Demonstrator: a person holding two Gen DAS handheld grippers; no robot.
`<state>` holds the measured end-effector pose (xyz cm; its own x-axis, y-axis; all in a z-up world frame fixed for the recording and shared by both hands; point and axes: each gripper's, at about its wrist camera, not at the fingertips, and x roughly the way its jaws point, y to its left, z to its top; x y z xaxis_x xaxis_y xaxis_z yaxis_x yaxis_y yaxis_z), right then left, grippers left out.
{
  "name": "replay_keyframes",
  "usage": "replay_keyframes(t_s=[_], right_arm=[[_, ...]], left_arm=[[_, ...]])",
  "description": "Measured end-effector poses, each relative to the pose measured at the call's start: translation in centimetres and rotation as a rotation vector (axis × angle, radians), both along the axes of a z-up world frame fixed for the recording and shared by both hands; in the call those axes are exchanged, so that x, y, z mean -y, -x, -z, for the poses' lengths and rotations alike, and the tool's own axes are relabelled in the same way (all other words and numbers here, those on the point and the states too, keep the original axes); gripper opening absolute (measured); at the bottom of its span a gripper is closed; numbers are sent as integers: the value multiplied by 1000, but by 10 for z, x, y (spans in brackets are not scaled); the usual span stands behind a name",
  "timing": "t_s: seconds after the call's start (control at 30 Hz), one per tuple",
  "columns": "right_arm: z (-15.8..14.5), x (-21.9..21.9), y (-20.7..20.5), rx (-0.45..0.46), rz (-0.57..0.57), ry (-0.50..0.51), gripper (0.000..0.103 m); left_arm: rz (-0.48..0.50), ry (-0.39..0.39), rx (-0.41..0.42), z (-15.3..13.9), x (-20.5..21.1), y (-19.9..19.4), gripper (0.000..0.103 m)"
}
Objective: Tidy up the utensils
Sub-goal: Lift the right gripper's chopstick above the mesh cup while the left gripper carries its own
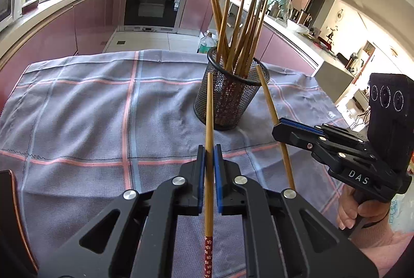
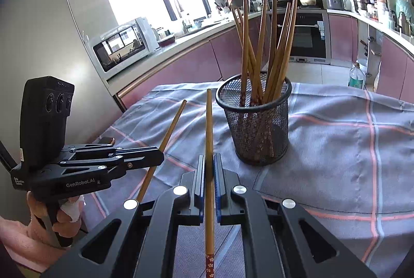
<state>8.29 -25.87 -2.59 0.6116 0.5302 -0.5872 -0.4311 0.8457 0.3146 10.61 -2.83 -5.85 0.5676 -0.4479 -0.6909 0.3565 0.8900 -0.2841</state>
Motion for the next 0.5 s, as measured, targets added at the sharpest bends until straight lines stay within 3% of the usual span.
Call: replay_keyframes(t_s=[0.5], right_arm=[[-26,12,8,92,16,-36,5]], left_arm=[[12,50,72,-33,-5,11,8]])
